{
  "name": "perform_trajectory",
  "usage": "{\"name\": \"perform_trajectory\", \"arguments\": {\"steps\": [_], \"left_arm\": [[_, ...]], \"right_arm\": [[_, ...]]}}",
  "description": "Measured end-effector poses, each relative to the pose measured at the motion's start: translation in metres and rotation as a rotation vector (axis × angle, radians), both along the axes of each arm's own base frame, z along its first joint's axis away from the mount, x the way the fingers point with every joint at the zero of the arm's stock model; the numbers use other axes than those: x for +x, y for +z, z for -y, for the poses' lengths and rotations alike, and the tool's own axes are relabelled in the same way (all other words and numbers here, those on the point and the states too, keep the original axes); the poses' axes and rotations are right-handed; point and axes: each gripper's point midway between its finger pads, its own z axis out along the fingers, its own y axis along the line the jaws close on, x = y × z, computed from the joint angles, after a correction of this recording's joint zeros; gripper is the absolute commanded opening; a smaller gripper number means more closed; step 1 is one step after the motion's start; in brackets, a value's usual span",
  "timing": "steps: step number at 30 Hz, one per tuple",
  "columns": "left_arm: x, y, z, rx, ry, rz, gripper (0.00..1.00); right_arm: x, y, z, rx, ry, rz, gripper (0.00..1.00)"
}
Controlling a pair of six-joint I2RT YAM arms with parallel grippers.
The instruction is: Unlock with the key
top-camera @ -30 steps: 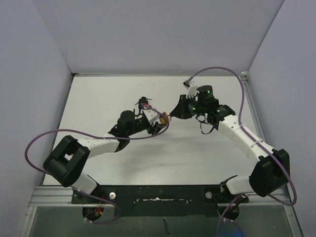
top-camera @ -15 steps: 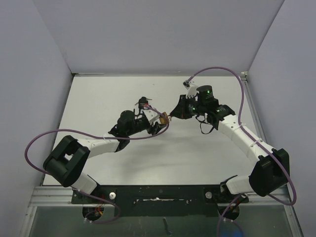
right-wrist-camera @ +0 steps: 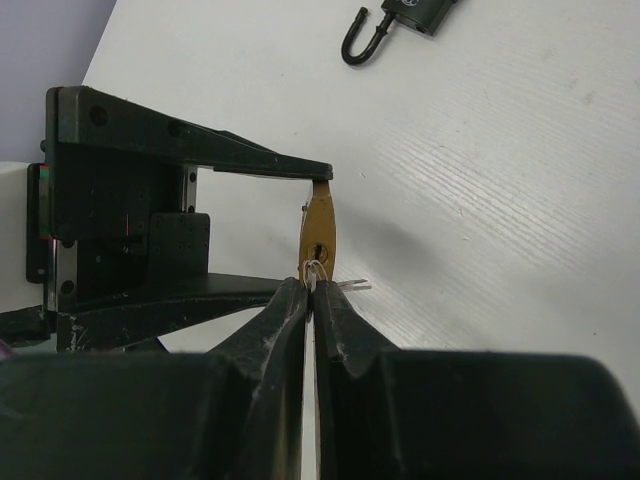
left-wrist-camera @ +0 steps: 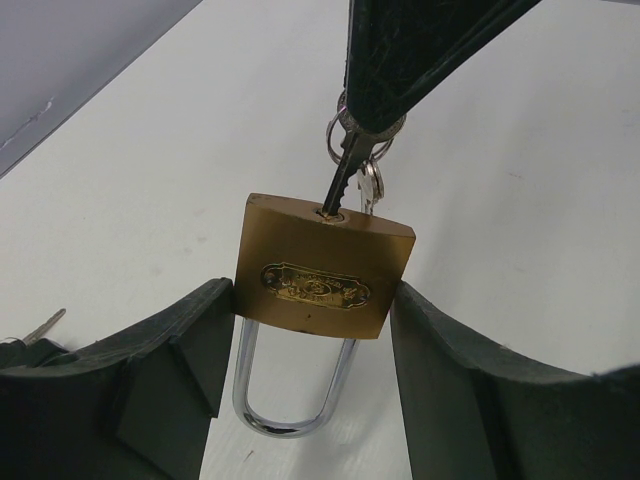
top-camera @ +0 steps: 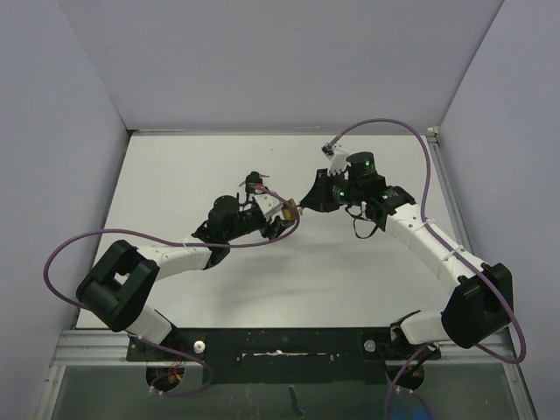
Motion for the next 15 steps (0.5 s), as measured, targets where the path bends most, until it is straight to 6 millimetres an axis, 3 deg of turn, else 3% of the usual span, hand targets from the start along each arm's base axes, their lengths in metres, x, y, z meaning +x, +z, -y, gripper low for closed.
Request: {"name": "perform_trajectory", "arguments": {"steps": [15], "left_arm": [[0.0008,0.0037,-0.0012,0.0,0.01,-0.003,0.0]], "right_arm": [[0.002,-0.0012,0.0017,-0.011,-0.008,0.008,0.0]]}}
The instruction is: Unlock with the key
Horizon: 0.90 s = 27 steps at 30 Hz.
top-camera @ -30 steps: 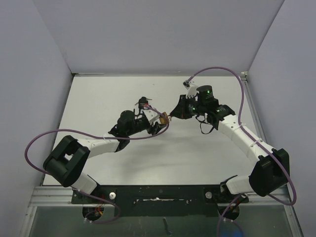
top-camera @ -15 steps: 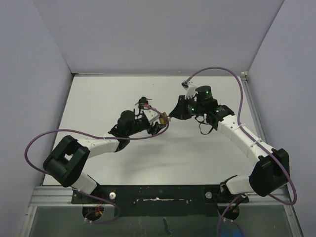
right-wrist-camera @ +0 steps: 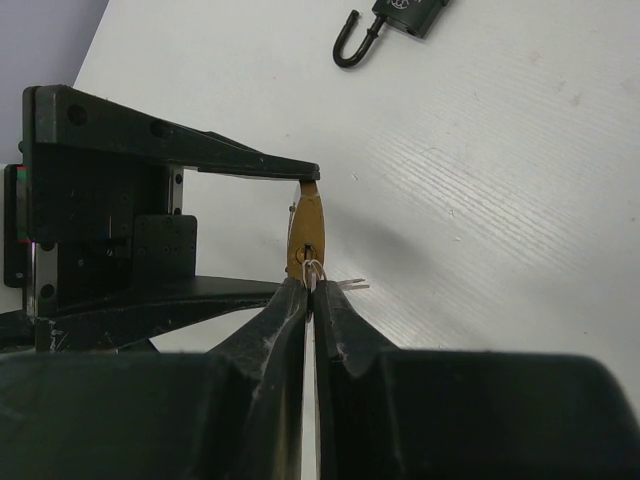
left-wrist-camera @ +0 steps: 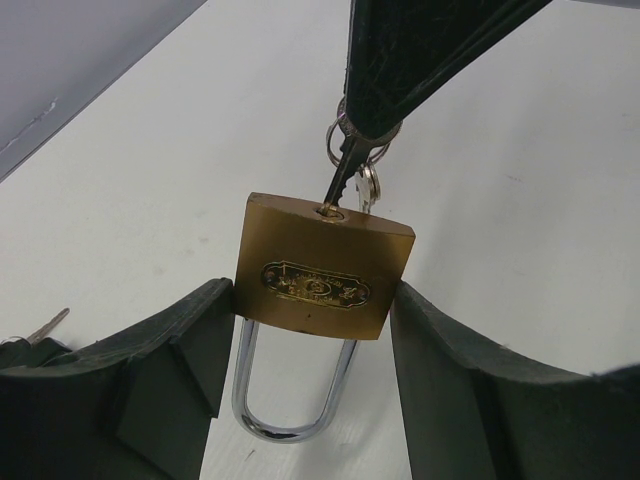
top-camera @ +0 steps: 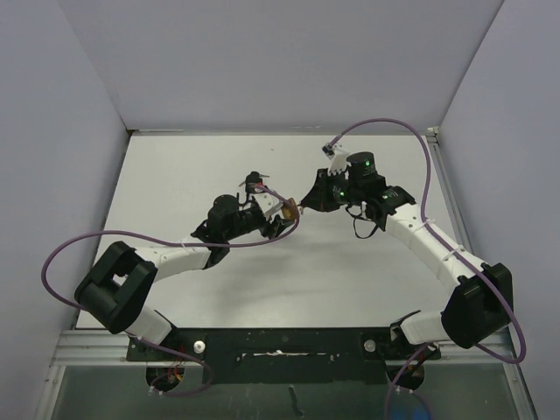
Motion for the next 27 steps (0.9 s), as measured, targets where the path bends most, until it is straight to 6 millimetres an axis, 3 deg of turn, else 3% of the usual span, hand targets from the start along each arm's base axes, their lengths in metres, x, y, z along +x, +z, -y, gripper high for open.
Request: {"name": "perform_trajectory", "arguments": {"steps": [27], "left_arm": [[0.0022,0.0048,0.0058,0.045,-0.025,-0.088,0.0]], "right_arm": [[0.0038,0.0012,0.0002,-0.028,0.02,0.053,0.0]]}}
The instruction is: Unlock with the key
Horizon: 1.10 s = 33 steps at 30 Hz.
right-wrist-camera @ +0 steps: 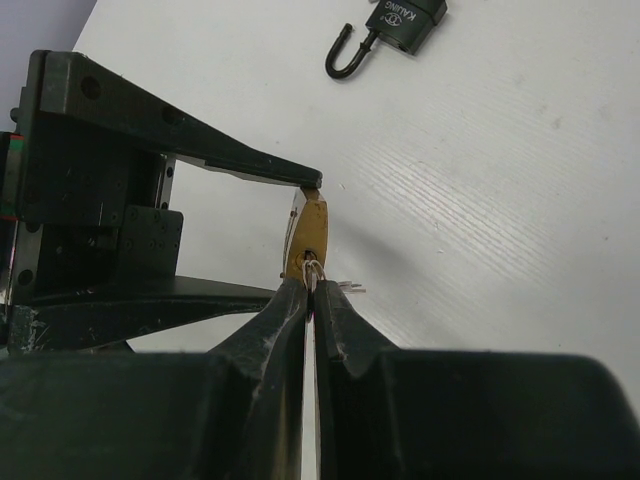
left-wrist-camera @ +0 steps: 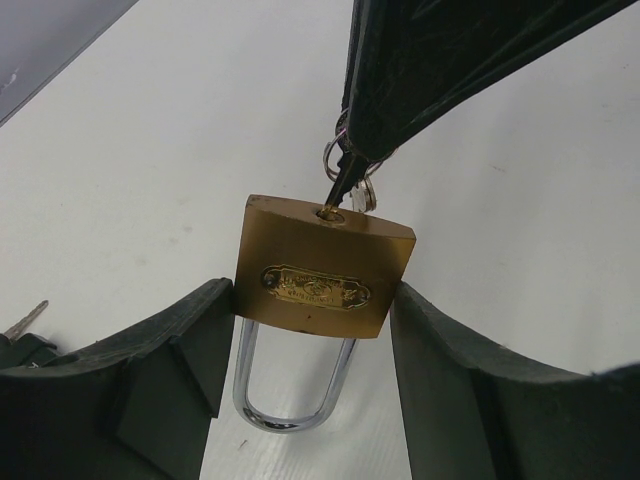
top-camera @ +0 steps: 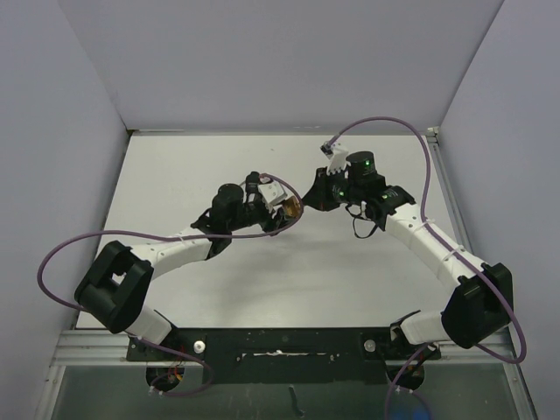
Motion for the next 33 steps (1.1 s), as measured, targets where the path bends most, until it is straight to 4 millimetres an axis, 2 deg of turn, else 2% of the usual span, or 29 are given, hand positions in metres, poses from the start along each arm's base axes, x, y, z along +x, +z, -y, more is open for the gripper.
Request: {"name": "perform_trajectory", "arguments": {"steps": [8,15,33], "left_arm": [[-0.001,0.005,-0.001,-0.001,-0.04,0.062,0.0],[-0.006,0.019,0.0,-0.009,-0.079,0.135,0.0],[0.0,0.018,-0.002,-0.019,-0.01,0.057,0.0]], "right_arm": [[0.0,0.004,-0.002,-0.006,0.024,-0.001,0.0],[-0.005,0.01,-0.007,0.003,0.051,-0.008,0.0],[0.003,0.008,-0.01,0.005,0.05,-0.009,0.0]]}}
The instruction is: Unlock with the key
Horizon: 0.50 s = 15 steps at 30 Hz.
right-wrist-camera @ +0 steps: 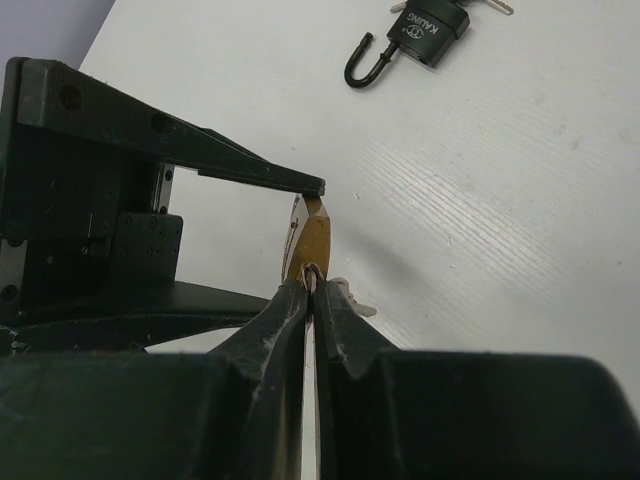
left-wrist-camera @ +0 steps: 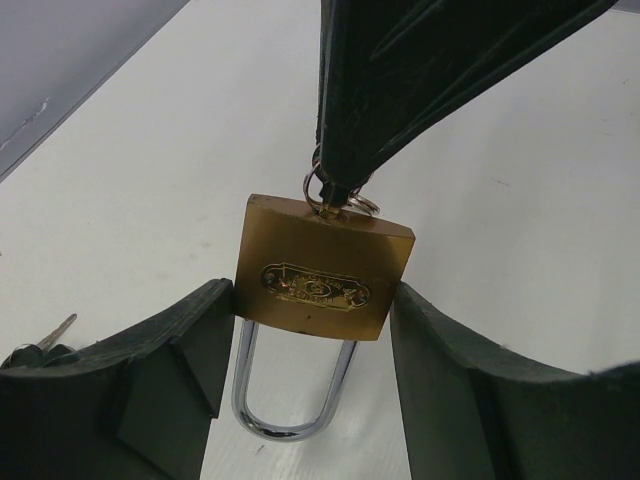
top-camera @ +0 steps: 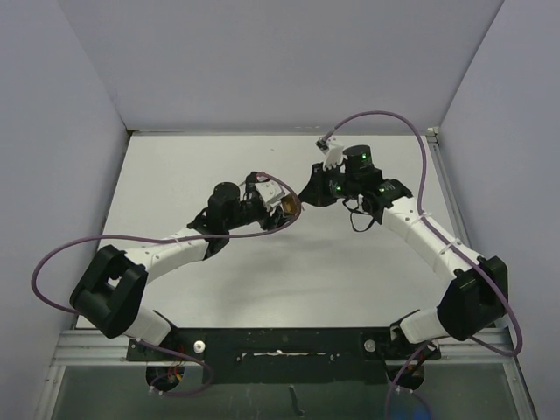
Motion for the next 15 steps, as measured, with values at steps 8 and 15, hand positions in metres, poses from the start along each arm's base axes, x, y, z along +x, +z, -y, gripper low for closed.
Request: {"name": "perform_trajectory", "arguments": {"steps": [8,15], "left_arm": [[0.0048,0.0032,-0.001,-0.001,0.03,-0.018,0.0],[0.007,0.01,0.0005,-0.013,0.032,-0.01,0.0]], "right_arm": [[0.0061,0.0027,-0.003,0.01,0.0,0.011,0.14],[0.0078,-0.0009,-0.004,0.016,-0.006,-0.008,0.21]]}}
